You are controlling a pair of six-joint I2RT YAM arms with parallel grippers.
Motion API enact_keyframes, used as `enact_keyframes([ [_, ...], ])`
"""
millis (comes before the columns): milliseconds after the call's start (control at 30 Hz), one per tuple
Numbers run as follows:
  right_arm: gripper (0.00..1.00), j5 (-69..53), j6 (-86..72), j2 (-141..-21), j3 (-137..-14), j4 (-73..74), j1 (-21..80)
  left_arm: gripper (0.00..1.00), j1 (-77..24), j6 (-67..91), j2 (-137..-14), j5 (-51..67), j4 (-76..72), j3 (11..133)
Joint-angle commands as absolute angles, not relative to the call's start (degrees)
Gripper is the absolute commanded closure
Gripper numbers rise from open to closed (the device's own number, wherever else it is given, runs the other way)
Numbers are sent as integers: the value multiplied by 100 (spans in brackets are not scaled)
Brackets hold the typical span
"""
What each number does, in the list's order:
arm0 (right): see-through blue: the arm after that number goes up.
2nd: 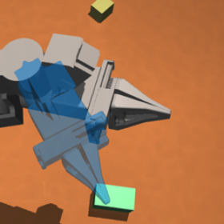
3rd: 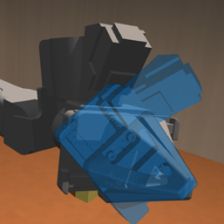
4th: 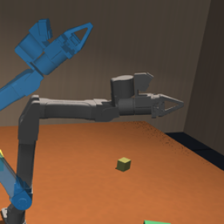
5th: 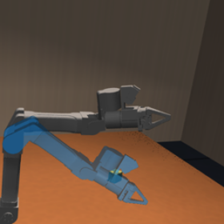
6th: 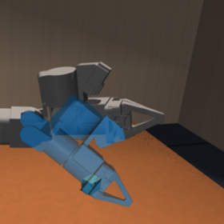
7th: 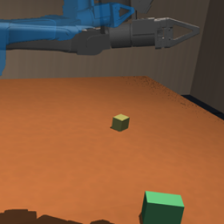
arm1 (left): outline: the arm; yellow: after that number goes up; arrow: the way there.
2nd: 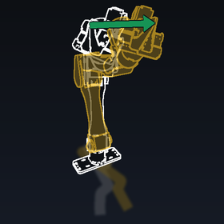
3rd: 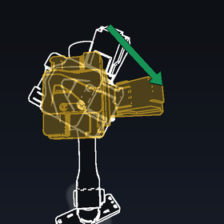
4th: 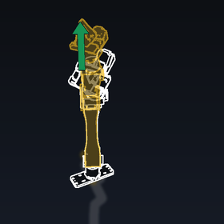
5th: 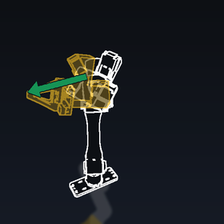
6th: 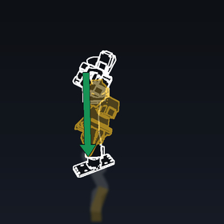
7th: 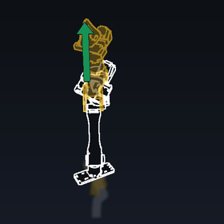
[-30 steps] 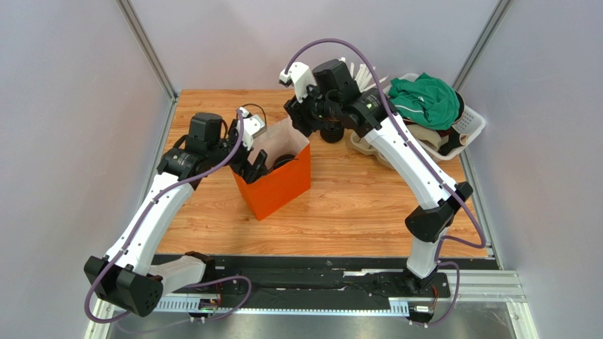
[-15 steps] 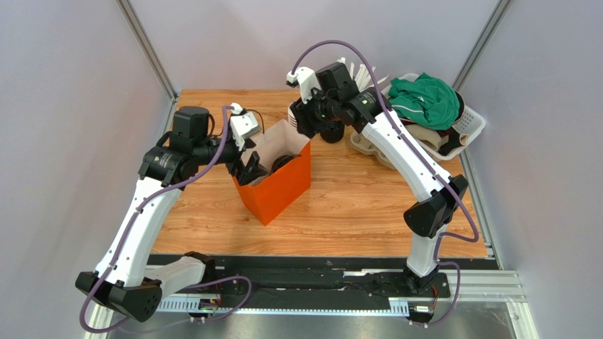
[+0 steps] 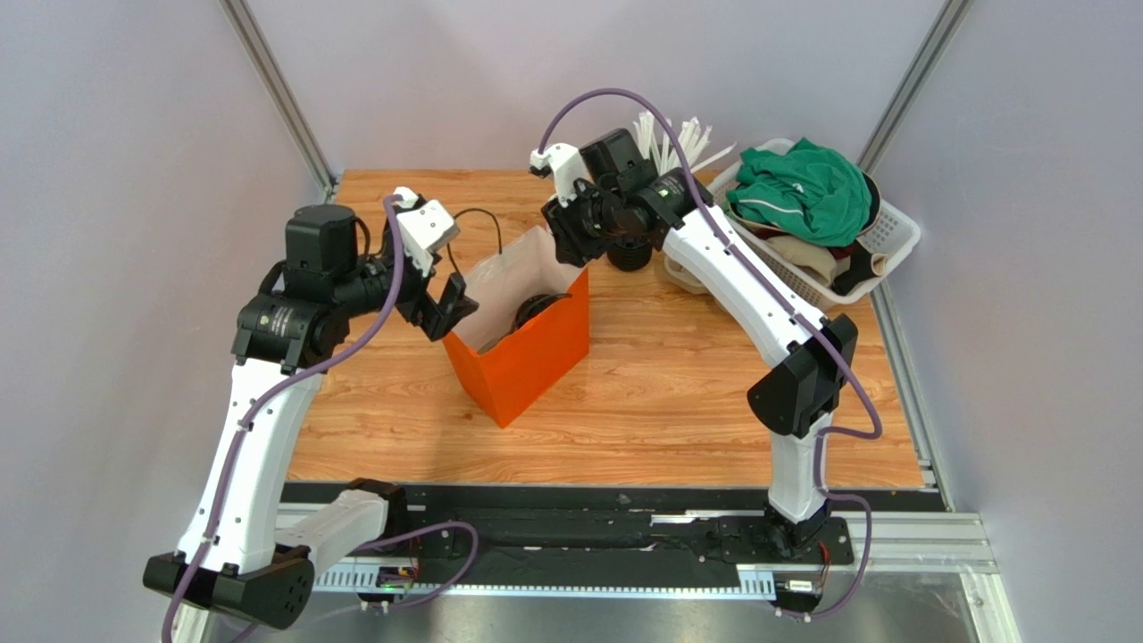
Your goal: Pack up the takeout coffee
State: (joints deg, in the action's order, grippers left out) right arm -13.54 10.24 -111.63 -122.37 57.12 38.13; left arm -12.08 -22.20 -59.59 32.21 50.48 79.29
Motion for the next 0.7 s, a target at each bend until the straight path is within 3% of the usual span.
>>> enact_keyframes([
  [0, 72, -1231, 870, -11145, -12577, 5625, 3841, 1, -1011, -2144, -5704, 2988, 4957, 7981],
  [233, 100, -862, 888, -10715, -12208, 5590, 3841, 1, -967, -2197, -5713, 2874, 4922, 7840],
  [667, 100, 369, 194, -10152, -11101, 5370, 3429, 1, -967, -2188, -5818, 2962, 4878, 7761],
])
